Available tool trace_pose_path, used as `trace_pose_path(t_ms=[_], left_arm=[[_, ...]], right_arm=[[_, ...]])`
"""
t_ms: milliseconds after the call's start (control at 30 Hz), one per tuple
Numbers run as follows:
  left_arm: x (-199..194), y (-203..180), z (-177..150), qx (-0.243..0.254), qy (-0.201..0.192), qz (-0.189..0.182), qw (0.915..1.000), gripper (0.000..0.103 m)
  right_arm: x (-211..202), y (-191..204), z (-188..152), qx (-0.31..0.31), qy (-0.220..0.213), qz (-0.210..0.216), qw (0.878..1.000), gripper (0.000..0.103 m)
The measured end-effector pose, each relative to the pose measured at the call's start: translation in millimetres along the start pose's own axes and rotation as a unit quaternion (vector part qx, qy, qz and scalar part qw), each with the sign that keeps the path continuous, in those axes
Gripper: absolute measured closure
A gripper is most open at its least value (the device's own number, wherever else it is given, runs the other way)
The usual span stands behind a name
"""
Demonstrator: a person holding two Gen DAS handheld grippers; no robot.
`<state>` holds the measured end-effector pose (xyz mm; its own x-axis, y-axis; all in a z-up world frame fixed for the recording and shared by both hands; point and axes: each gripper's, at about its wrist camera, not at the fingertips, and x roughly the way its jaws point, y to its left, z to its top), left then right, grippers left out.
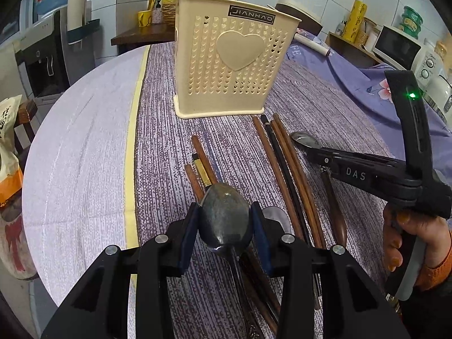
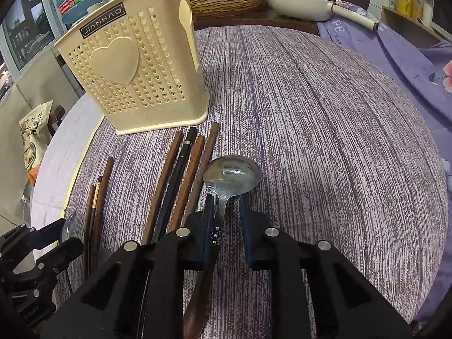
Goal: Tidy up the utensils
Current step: 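Lift the spoon with the right tool toward the cream utensil holder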
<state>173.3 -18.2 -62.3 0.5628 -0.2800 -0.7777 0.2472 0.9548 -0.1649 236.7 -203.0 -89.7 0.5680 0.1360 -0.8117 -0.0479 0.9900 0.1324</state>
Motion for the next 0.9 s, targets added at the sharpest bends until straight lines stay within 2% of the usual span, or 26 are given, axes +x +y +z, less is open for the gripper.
trace_pose_path(t_ms=[33, 100, 433, 667, 900], left_arm=[[0, 1, 0, -0.001, 0.000, 0.000, 1.0000, 0.066], [0, 3, 0, -0.003, -0.001, 0.001, 1.0000, 0.066], [-3, 12, 5, -0.006, -0.006, 0.009, 0.9999, 0.066], [-1, 16, 12, -0.006, -0.007, 0.016, 0.9998, 0.066], [1, 21, 14, -0.009, -0.009, 0.019, 0.9997, 0.066]], right_arm=[[0, 0, 0, -0.001, -0.003, 0.000, 1.000, 0.060], [0, 1, 2, -0.004, -0.005, -0.006, 1.000, 0.057], [16, -3, 19, 0.033, 0.018, 0.010, 0.999, 0.057], [25, 7, 25, 0.022, 0.018, -0.010, 1.000, 0.056], [28, 3, 34, 0.015, 0.021, -0.003, 1.000, 0.057]])
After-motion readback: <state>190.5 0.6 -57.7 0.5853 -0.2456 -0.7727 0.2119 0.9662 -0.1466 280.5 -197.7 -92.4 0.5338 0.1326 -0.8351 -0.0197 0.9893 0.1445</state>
